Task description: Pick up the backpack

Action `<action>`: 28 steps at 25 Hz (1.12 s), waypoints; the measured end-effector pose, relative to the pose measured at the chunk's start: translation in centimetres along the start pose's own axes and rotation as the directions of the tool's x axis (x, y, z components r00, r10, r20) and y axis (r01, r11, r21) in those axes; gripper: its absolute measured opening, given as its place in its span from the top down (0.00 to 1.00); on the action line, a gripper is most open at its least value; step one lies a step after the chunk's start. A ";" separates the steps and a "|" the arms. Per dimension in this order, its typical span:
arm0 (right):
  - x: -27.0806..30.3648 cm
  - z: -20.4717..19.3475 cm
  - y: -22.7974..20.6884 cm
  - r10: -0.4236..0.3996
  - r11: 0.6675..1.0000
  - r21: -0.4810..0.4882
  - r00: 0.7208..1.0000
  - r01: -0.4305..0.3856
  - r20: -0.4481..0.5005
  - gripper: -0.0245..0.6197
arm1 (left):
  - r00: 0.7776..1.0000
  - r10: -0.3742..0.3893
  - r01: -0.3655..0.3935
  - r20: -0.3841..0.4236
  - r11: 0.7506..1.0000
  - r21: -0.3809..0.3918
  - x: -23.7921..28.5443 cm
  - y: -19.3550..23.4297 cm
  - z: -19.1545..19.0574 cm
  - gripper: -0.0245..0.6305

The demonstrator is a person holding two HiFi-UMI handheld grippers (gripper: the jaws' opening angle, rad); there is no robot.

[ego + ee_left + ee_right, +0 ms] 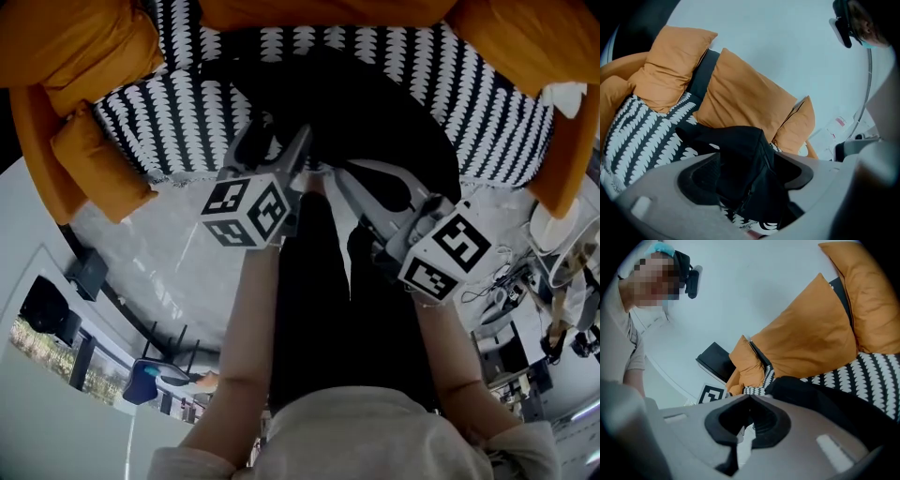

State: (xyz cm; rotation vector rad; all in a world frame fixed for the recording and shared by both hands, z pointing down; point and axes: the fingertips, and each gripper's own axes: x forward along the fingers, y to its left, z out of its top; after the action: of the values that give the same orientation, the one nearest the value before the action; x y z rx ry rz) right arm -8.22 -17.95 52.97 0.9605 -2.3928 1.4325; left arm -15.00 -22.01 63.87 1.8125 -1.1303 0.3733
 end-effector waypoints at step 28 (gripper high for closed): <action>2.2 -1.4 -4.6 0.008 1.000 0.022 1.000 -0.008 -0.002 0.96 | 0.995 -0.079 0.086 -0.057 0.986 0.145 8.0 0.5 -0.1 0.87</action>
State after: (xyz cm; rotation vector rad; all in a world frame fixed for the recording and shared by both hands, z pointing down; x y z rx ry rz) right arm -7.24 -19.22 58.02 0.9544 -2.3872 1.4647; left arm -11.20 -26.28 69.45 1.9613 -1.0114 0.4624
